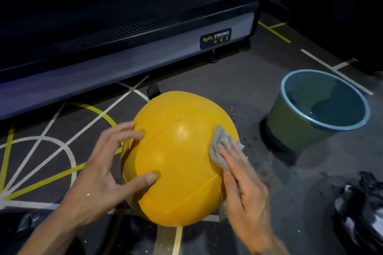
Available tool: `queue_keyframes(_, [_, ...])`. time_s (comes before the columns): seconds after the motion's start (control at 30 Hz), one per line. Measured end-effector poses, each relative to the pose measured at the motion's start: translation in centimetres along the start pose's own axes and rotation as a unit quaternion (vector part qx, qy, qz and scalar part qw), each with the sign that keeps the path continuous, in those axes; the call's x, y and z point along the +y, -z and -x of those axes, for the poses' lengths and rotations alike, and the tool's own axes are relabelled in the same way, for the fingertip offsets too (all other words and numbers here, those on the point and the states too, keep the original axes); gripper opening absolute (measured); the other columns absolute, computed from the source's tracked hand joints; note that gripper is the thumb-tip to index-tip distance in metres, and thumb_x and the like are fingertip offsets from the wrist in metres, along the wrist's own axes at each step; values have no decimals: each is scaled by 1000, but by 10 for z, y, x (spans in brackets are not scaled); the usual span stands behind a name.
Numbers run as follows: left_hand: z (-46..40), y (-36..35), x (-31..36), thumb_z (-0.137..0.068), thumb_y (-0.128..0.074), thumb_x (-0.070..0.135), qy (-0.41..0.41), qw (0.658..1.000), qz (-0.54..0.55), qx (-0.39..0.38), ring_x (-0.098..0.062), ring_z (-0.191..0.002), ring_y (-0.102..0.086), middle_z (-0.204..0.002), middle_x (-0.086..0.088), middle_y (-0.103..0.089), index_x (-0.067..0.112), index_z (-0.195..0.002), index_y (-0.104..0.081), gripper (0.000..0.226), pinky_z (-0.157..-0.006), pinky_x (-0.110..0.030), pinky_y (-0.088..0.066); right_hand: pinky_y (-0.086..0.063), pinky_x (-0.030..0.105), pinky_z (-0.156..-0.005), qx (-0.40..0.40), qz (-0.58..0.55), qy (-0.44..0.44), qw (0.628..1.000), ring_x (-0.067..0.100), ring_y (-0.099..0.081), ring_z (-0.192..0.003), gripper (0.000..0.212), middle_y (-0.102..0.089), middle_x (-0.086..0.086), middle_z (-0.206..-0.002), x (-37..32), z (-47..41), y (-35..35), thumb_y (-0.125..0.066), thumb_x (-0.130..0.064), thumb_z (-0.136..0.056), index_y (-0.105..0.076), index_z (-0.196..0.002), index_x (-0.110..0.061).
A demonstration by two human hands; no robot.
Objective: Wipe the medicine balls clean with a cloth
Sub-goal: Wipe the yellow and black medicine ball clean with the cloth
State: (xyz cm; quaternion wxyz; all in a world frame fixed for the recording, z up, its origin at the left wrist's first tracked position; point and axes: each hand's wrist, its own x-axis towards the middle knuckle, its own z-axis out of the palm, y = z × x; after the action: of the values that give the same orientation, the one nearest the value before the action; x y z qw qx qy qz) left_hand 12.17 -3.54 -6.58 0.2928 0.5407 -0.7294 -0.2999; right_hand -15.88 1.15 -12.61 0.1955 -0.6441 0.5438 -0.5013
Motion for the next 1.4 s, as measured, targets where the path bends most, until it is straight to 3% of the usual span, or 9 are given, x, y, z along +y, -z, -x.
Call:
queue_keyframes(0.17, [-13, 2, 18, -57, -71, 84, 6, 999, -29, -42, -4, -150, -20, -160, 37, -16, 62, -148, -31, 101, -110, -50, -31, -36, 35, -119, -107, 103, 108, 983, 29, -39, -148, 45, -44, -2, -159, 5, 32, -12, -59, -11, -97, -61, -141, -14])
queue_keyframes(0.27, [3, 2, 14, -58, -75, 82, -9, 998, -46, -38, -2, -148, -25, -161, 28, -25, 57, -146, -40, 98, -106, -46, -35, -36, 53, -118, -280, 190, 167, 926, 42, -21, -153, 62, 7, 6, -168, 26, 43, -44, -61, -57, -94, -58, -145, -23])
queue_keyframes(0.37, [14, -2, 13, -58, -76, 81, -11, 998, -50, -28, 3, -146, -24, -162, 26, -26, 56, -146, -41, 98, -102, -44, -36, -34, 38, -121, -169, 78, 225, 956, 21, -44, -145, 36, -61, -9, -142, -5, -16, -12, -53, -13, -102, -65, -136, -13])
queue_keyframes(0.47, [16, -6, 15, -58, -77, 79, -9, 999, -39, -27, 4, -147, -21, -161, 26, -25, 57, -145, -40, 97, -102, -44, -34, -57, 32, -87, -79, -2, 26, 997, 11, -69, -104, 38, -71, -17, -121, -5, -77, 3, -50, -7, -105, -66, -129, -32])
queue_keyframes(0.57, [16, -10, 16, -57, -78, 77, -17, 999, -35, -25, 2, -147, -20, -162, 25, -26, 58, -144, -41, 97, -103, -43, -33, -54, 29, -73, -83, 1, -132, 988, 16, -69, -93, 35, -75, -2, -111, 3, -81, 0, -49, -20, -108, -62, -130, -44])
queue_keyframes(0.8, [16, -7, 7, -59, -79, 76, -24, 999, -33, -20, -6, -149, -26, -163, 20, -29, 53, -145, -43, 97, -103, -38, -35, -31, 40, -123, -158, 23, 151, 976, 13, -37, -149, 40, -54, -5, -150, -53, -23, -21, -46, -16, -104, -61, -140, -16])
queue_keyframes(1.0, [15, -10, 8, -57, -79, 77, -20, 999, -19, -18, 2, -147, -21, -162, 25, -27, 57, -144, -42, 97, -103, -42, -33, -47, 16, -70, -73, 29, -101, 992, -1, -66, -81, 34, -69, -21, -110, -10, -91, -7, -48, -20, -108, -65, -132, -38])
queue_keyframes(1.2, [9, -10, 1, -58, -80, 74, -31, 999, -22, -14, -8, -148, -26, -162, 19, -31, 50, -141, -48, 93, -104, -38, -34, -29, 25, -121, -169, 20, 116, 978, -5, -36, -144, 38, -59, -10, -144, -63, -53, -29, -47, -14, -102, -65, -135, -21])
queue_keyframes(1.4, [10, 12, -18, -56, -82, 73, 14, 1000, 14, -18, -7, -149, -30, -160, 26, -31, 54, -143, -47, 95, -112, -57, -36, -36, 52, -119, -148, 61, 191, 968, 26, -33, -152, 45, -45, 3, -159, -27, -5, -24, -50, -9, -102, -53, -146, -11])
